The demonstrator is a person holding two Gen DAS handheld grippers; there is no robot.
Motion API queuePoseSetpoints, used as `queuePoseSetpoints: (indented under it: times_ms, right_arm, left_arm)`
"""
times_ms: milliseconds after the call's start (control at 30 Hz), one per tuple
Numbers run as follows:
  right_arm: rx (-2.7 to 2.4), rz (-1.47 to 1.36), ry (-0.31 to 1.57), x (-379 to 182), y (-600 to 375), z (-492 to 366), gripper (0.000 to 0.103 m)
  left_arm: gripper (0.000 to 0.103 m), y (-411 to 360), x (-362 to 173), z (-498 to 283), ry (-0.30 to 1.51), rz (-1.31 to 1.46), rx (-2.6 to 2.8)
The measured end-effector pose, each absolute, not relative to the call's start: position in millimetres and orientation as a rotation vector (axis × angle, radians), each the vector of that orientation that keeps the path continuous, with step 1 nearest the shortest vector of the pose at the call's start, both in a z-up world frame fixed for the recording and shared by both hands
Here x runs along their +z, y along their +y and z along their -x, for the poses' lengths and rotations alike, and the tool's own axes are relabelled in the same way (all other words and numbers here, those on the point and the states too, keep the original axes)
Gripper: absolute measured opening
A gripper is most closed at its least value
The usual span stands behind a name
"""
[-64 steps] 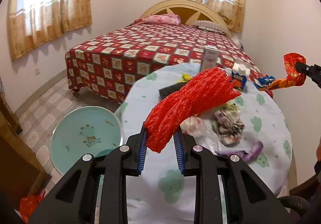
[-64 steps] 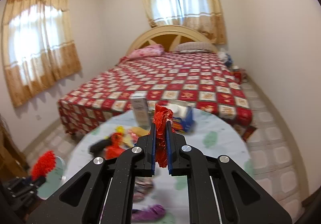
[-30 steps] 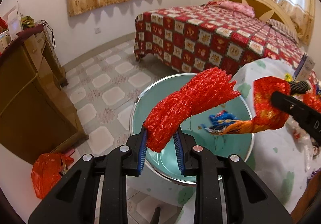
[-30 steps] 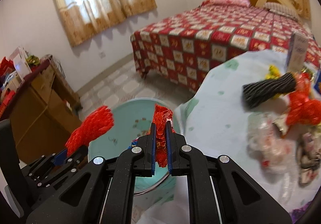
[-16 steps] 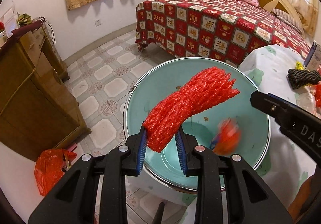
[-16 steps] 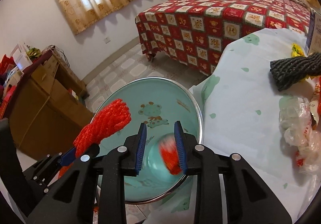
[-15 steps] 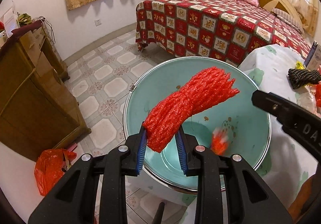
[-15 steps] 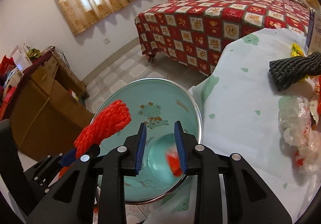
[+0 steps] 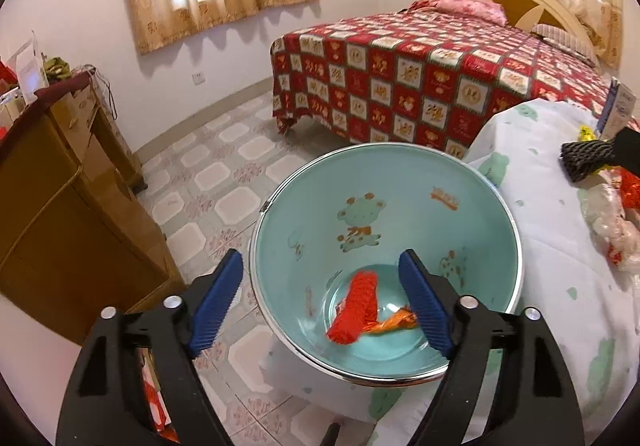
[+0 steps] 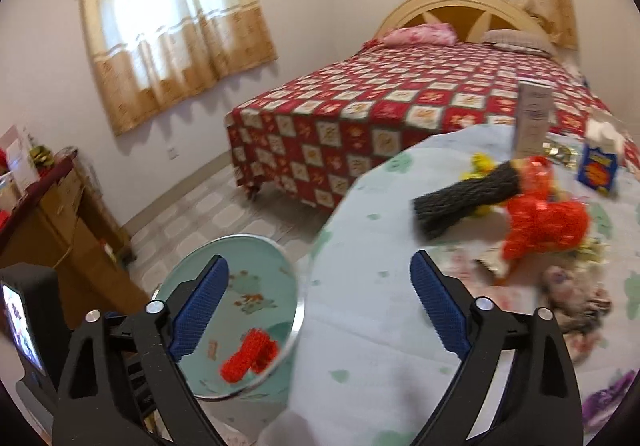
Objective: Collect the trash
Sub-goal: 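Grasp the purple plastic bag on the table with the left tool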
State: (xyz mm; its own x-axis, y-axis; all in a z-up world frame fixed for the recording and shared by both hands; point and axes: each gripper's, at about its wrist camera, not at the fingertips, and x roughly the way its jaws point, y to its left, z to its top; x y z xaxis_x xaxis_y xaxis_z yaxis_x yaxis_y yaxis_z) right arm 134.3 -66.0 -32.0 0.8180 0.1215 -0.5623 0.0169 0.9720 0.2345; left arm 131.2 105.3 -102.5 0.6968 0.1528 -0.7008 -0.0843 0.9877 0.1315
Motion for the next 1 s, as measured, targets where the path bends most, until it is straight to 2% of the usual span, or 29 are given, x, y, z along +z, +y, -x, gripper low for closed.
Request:
queuePoseSetpoints:
  times_ms: [167, 467, 1000]
  right_arm:
    - [-0.047, -0.280, 0.567, -28.2, -101.1, -114.9, 0.095]
    - [-0.182, -0.215, 0.621, -16.3, -162.0, -81.2, 0.095]
    - [-0.435, -0.224, 0.701, -39.7, -278.2, 6.3, 0.094]
  left_arm:
    - [0.084, 91.8, -99.2, -122.7, 0.765, -0.115, 0.099]
    - [0.086, 52.2, -87.7, -100.5, 0.715, -0.133, -0.039]
    - [0.086, -43.0, -75.9, -64.0, 0.701, -0.210, -0.303]
